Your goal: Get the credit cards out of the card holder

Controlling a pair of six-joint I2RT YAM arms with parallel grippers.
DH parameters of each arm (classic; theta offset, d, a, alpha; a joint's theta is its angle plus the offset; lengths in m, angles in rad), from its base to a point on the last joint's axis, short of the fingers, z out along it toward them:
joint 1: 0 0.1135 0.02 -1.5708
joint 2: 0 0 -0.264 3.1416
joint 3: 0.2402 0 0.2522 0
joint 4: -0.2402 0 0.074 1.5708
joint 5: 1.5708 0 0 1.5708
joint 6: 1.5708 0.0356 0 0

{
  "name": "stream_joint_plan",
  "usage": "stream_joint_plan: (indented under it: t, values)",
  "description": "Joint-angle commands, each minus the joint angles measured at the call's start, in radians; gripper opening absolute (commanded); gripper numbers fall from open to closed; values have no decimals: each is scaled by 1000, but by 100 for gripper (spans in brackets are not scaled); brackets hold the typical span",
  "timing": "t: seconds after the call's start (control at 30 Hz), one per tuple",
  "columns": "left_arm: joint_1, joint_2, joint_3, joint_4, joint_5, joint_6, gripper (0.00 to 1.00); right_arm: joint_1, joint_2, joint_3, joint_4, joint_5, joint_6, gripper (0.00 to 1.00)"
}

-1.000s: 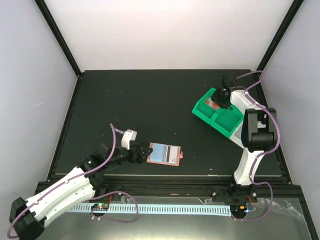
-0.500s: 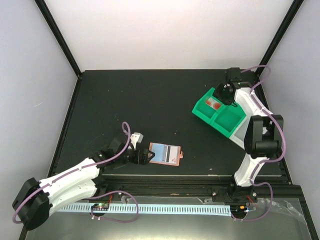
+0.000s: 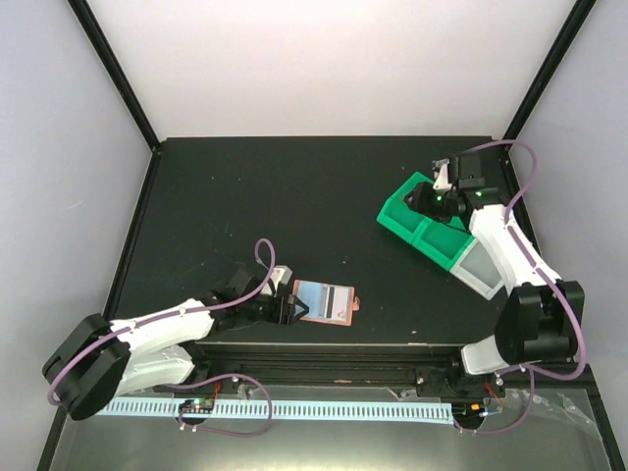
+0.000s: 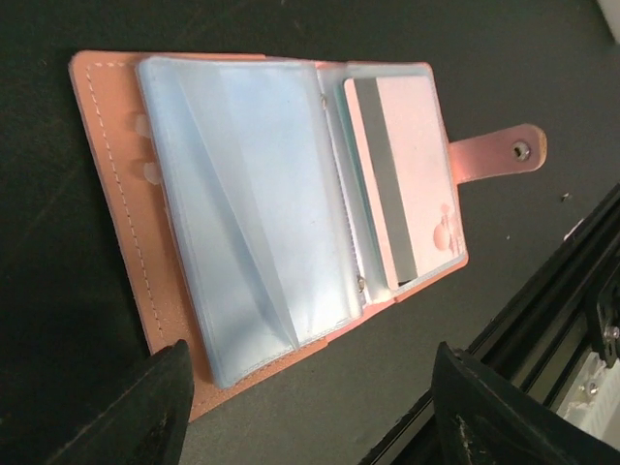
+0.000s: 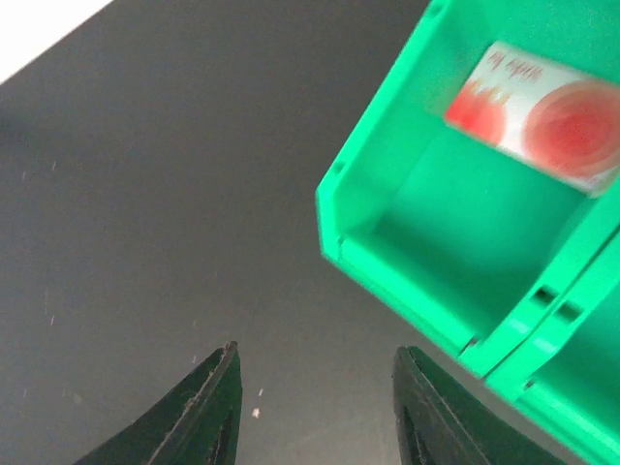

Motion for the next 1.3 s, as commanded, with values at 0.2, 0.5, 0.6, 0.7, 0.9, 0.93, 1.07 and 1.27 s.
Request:
stream_joint_plan:
  t: [0.2,0.5,0.6,0.7,0.9,0.93,1.07,1.27]
  values:
    - [3,81,-3,97,61,-69,60,204,-208,-238,70,-56,-7,45]
    - [-20,78,-39,134,34,-133,41,524,-268,-434,240,-10,163,44]
    - [-20,47,-43,124,29,-151,38,611,-256,-484,313,0,235,43]
    - [-20,8,-47,104,16,-166,38,688,-246,-521,375,37,288,42]
    - [-21,-81,-57,76,-9,-185,37,785,-178,-542,423,85,357,40]
    - [-20,-88,-59,83,-6,-192,37,797,-169,-543,422,97,364,40]
    - [-20,-86,-57,119,9,-203,37,821,-130,-568,444,131,394,39]
    - [-20,-40,-49,184,49,-216,36,821,-73,-618,495,167,385,36]
